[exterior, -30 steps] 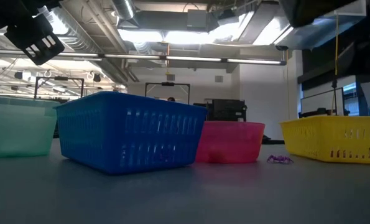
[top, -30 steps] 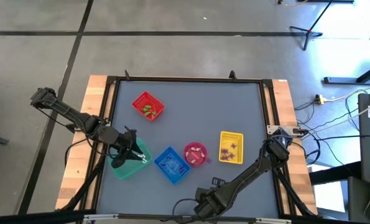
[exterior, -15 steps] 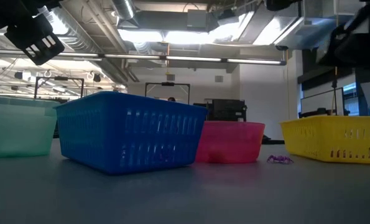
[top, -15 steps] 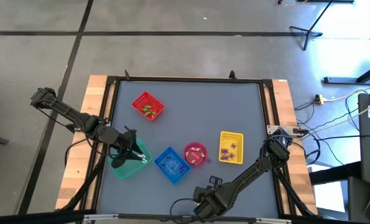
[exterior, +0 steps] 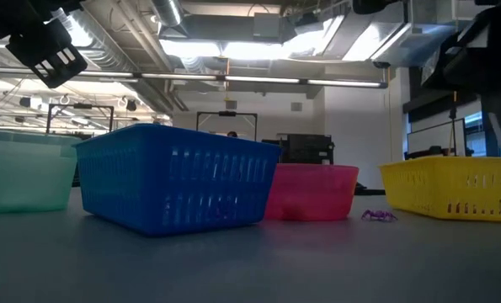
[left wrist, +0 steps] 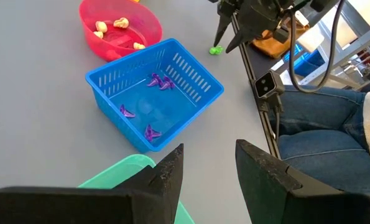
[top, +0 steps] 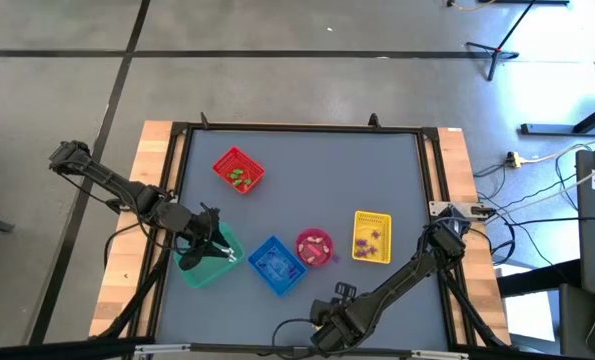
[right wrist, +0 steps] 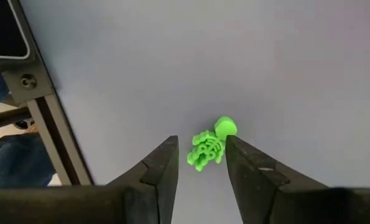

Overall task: Sort Halloween decoration
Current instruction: Put the green skeleton toy into the red bin

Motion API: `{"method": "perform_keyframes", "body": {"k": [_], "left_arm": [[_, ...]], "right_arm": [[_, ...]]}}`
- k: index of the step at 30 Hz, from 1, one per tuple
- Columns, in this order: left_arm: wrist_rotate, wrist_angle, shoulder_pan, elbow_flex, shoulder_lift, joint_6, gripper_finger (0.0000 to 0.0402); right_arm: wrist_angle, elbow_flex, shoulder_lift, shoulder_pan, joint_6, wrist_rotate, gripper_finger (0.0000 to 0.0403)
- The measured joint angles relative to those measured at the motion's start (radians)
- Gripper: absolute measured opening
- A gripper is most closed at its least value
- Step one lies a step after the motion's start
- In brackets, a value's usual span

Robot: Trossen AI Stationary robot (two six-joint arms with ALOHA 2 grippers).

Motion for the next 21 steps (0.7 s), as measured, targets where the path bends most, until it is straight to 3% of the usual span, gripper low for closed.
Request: {"method": "perform_keyframes", "body": {"k": [21], "left_arm": [[0.0,0.001,0.0,0.0,0.0,-0.001,0.0131]], "right_arm": [[0.02,-0.039,0.02,0.0,-0.046,0.005,0.0134]]}}
